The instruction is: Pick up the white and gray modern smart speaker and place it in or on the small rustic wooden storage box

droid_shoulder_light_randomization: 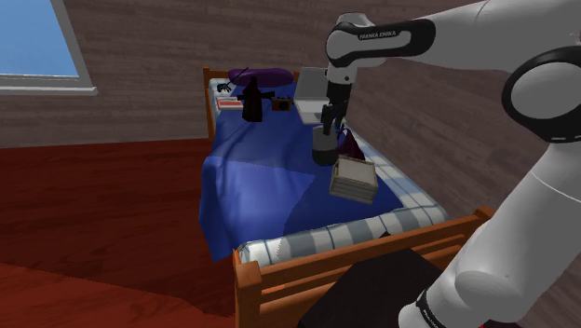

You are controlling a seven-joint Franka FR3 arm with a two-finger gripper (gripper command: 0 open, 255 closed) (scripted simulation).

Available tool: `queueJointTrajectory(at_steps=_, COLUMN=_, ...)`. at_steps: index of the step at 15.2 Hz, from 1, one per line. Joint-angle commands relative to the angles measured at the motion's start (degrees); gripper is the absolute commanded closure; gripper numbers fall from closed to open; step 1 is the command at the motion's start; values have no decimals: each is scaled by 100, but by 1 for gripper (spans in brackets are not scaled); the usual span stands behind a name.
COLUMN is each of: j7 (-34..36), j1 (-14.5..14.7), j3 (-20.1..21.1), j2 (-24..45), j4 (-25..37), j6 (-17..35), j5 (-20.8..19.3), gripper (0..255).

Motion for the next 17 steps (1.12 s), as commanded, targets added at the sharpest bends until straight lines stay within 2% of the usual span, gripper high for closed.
queueJointTrajectory(at_steps=1, j7=-247, j1=-124, j3=-122, j2=-69, j4=-72, j6=7, j5=-37, gripper=255)
queueJointTrajectory(at_steps=9, j7=-1304, j1=-659, j3=-656, j2=23, j4=334, j6=-307, j5=-114, gripper=255)
queueJointTrajectory(at_steps=16, j7=-2319, j1=-1189, j3=-1133, j2=451, j4=1095, j6=-653, j5=-42, gripper=255)
queueJointTrajectory(at_steps=17, j7=-2315, j1=-1188, j3=-1129, j2=442, j4=1007, j6=-574, j5=-45, gripper=255)
